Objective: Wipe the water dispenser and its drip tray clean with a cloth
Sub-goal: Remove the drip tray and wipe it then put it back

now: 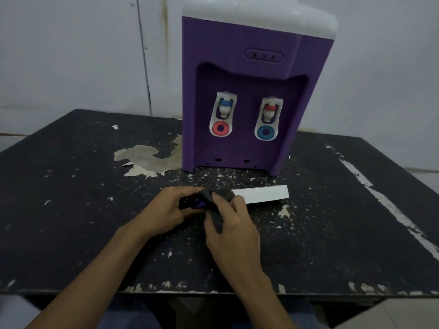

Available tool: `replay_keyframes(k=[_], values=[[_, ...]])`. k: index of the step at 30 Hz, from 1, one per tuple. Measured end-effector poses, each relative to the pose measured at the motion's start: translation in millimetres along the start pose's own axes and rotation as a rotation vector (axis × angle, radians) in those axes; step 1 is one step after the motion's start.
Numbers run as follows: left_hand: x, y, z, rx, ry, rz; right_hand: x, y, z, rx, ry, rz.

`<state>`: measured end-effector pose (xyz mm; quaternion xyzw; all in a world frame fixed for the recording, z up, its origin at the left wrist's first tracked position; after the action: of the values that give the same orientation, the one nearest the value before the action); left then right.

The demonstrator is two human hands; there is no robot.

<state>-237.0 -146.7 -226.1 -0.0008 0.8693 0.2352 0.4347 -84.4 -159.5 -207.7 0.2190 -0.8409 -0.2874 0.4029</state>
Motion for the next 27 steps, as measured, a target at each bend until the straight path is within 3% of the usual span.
replay_keyframes(k=[6, 11, 16, 21, 27], values=[[3, 1, -1, -0.019, 0.047, 0.001, -31, 8, -24, -0.187, 0.018, 0.162], [-2, 0, -2, -0.02, 0.045, 0.021, -11, 2, -7, -0.003, 0.022, 0.02], [-1, 0, -3, -0.033, 0.038, 0.01, -25, 7, -19, -0.12, 0.037, 0.141], [-1, -1, -2, -0.017, 0.006, 0.001, -2, 0, -2, 0.049, 0.027, 0.008], [0, -1, -3, -0.03, 0.051, -0.005, -25, 4, -21, -0.146, 0.025, 0.177]])
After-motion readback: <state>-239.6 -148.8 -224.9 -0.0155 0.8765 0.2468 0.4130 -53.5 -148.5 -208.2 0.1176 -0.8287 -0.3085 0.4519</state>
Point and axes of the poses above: each hand's wrist, its own y-axis towards the middle knuckle, its own z-axis out of the palm, x = y × z, the point moved 9 cm from there along y, towards the middle knuckle, and after that the axes turned 15 degrees about -x, right-handed, at the moved point
